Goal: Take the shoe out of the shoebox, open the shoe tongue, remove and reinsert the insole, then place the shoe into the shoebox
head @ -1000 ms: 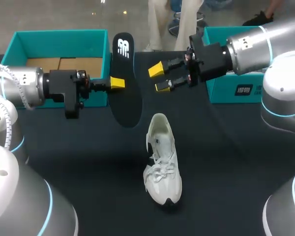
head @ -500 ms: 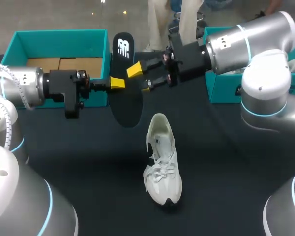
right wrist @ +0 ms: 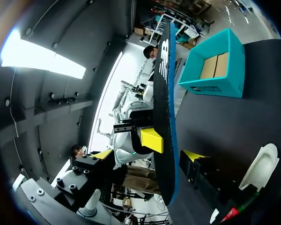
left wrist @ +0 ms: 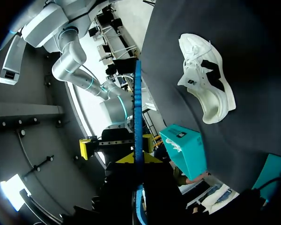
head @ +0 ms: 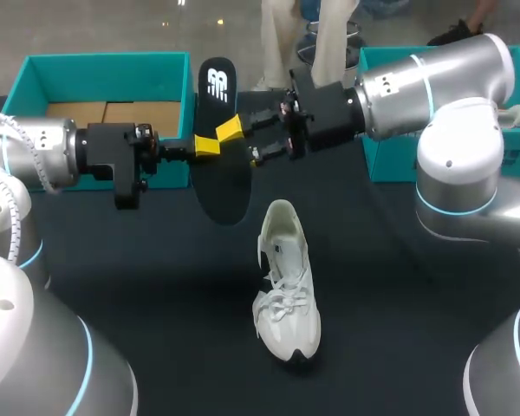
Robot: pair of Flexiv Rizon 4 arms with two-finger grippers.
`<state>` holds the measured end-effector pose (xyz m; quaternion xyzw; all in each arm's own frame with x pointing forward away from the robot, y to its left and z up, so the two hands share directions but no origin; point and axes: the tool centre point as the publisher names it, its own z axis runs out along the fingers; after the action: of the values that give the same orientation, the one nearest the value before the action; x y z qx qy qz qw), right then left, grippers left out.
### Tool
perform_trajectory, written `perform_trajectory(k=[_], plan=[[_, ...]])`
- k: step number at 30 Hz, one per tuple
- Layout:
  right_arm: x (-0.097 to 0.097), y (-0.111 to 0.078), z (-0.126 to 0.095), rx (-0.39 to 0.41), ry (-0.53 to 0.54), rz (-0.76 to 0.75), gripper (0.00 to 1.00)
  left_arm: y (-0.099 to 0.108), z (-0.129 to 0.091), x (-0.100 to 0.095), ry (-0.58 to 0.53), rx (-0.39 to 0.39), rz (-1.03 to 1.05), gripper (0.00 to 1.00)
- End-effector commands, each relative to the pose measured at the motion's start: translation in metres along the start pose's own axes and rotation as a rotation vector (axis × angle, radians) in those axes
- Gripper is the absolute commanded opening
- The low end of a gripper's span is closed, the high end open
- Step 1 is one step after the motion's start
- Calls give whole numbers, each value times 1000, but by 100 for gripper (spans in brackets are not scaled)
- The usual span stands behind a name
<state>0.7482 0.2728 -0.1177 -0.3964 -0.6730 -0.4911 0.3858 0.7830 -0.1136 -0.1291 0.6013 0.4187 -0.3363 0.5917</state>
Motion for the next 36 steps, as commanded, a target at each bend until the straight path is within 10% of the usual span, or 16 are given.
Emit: perform_trajectory(k=[1,5,21,28,36], plan=[[-4,8,7,13,10,5,62,0,1,1,-2,-2,2,0],[-6,9,7,18,19,12,42,0,1,1,-2,-2,2,0],[-11,7,8,16,47,27,35,0,1,1,-2,-2,2,0],[-13,6,7,6,57,26,0,0,1,1,-2,-2,2,0],[-16,5,4,-2,61,28,0,0,1,1,-2,-2,2,0]])
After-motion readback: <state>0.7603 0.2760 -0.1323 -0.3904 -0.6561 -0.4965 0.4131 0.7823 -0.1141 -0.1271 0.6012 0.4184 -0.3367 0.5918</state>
